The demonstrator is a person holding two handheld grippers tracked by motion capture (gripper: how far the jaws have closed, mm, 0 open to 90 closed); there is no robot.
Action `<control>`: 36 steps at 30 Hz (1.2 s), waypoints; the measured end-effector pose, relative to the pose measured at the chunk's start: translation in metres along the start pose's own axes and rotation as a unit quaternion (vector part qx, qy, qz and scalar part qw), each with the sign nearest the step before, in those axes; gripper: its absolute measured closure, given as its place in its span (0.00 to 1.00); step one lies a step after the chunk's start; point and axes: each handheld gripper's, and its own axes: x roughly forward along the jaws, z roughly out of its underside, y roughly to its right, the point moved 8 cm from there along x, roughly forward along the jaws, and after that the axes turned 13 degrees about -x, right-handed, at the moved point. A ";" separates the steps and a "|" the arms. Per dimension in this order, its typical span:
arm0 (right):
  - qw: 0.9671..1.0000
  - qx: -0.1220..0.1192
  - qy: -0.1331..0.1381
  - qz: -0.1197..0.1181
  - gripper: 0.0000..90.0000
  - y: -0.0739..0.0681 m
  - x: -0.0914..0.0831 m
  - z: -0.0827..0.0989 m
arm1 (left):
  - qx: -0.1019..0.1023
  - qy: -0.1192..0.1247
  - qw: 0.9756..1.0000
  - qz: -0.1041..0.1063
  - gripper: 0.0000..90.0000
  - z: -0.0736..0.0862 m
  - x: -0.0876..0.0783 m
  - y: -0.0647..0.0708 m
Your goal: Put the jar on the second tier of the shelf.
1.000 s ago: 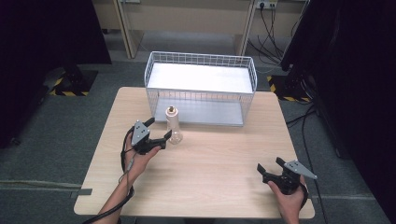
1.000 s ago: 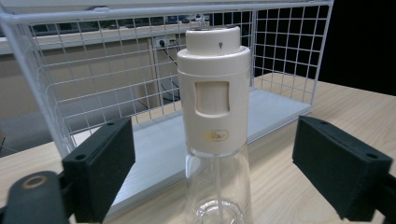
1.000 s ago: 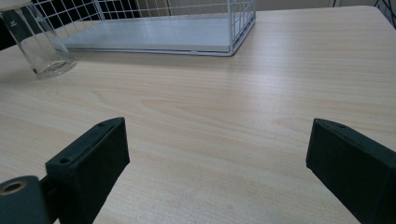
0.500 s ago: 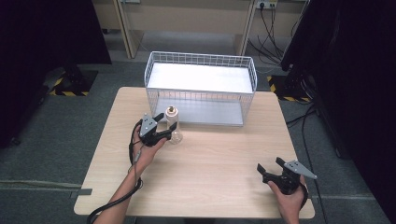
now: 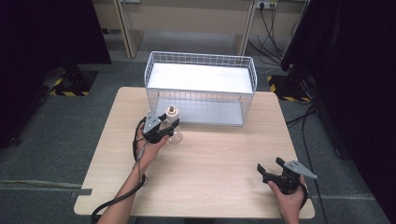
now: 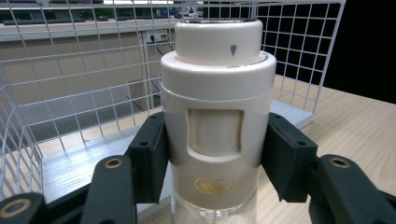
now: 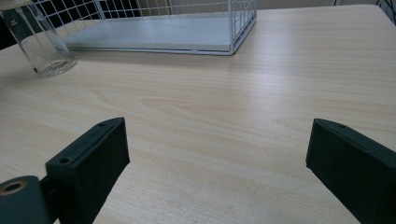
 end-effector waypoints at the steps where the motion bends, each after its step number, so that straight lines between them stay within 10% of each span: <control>1: 1.000 0.000 0.000 0.000 0.07 0.000 0.000 0.000 | 0.000 -0.001 1.000 -0.001 0.51 0.000 0.000 0.000; 36: 1.000 0.000 0.001 0.000 0.07 0.000 0.000 0.000 | 0.010 0.051 0.999 0.009 0.51 -0.064 -0.031 0.020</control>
